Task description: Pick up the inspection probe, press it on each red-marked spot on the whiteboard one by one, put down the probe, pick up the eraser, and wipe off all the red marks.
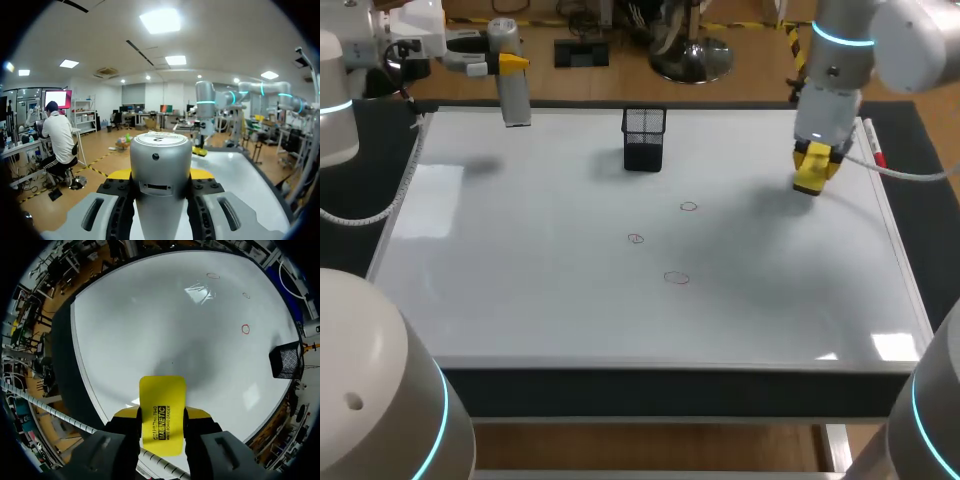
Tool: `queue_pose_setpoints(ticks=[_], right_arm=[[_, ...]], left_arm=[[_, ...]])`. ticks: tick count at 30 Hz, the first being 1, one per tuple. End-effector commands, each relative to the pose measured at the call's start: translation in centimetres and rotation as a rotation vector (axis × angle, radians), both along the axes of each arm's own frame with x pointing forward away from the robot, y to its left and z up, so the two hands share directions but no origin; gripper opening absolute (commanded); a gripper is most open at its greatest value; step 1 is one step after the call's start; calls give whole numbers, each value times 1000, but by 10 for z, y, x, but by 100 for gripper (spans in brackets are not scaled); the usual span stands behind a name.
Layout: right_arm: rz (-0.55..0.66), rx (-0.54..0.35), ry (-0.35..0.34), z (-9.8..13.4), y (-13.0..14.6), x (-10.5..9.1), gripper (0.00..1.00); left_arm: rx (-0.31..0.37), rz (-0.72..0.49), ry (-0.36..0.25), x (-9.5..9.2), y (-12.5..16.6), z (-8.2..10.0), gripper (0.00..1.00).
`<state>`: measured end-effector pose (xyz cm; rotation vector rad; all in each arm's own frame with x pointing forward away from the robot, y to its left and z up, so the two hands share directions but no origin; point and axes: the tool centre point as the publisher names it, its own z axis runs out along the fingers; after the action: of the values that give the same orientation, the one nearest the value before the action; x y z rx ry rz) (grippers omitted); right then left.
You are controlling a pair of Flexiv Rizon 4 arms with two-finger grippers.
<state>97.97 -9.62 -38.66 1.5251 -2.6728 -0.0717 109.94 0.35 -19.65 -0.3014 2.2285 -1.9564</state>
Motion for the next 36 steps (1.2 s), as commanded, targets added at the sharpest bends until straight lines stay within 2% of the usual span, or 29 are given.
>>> queue_pose_setpoints(ticks=[1, 9, 36], right_arm=[[-18, 25, -29, 2, -22, -21, 0], [-38, 23, -22, 1, -33, -36, 0], [-38, 23, -22, 1, -33, -36, 0]], left_arm=[[0, -1, -1, 0, 0, 1, 0], [0, -1, -1, 0, 0, 1, 0], [9, -9, -5, -1, -3, -1, 0]])
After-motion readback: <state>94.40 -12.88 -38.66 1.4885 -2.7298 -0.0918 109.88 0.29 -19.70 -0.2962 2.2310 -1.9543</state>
